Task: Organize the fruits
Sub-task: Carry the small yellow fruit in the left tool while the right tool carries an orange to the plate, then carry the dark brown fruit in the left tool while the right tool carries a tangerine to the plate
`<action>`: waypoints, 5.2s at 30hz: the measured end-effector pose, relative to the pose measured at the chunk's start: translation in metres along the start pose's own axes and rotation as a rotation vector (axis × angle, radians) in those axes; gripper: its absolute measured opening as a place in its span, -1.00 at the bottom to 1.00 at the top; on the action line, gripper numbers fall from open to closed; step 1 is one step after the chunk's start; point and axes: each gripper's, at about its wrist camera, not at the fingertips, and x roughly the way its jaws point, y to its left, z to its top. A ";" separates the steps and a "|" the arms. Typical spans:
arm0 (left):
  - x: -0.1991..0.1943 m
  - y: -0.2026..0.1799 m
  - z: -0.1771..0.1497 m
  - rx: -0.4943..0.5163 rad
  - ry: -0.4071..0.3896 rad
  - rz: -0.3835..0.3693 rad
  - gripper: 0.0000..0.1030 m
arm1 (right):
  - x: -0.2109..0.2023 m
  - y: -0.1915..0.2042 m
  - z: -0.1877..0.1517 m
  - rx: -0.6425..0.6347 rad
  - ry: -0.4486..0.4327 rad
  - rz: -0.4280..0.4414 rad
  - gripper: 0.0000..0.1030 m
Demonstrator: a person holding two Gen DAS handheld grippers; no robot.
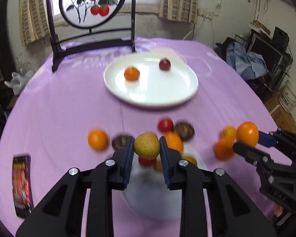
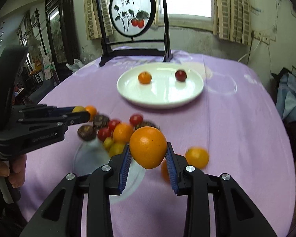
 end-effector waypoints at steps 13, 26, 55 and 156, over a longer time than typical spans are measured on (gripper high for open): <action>0.131 0.006 0.094 -0.006 0.052 0.110 -0.51 | 0.123 -0.025 0.080 -0.037 0.131 -0.061 -0.31; 0.099 -0.005 0.104 0.069 -0.092 0.207 0.50 | 0.112 -0.040 0.080 0.028 0.092 -0.084 0.02; 0.008 0.013 -0.104 -0.064 0.059 0.145 0.64 | 0.032 -0.020 -0.070 0.111 0.175 -0.089 0.13; 0.045 0.010 0.022 -0.006 -0.047 0.113 0.45 | 0.050 -0.093 0.031 0.045 0.116 -0.111 0.29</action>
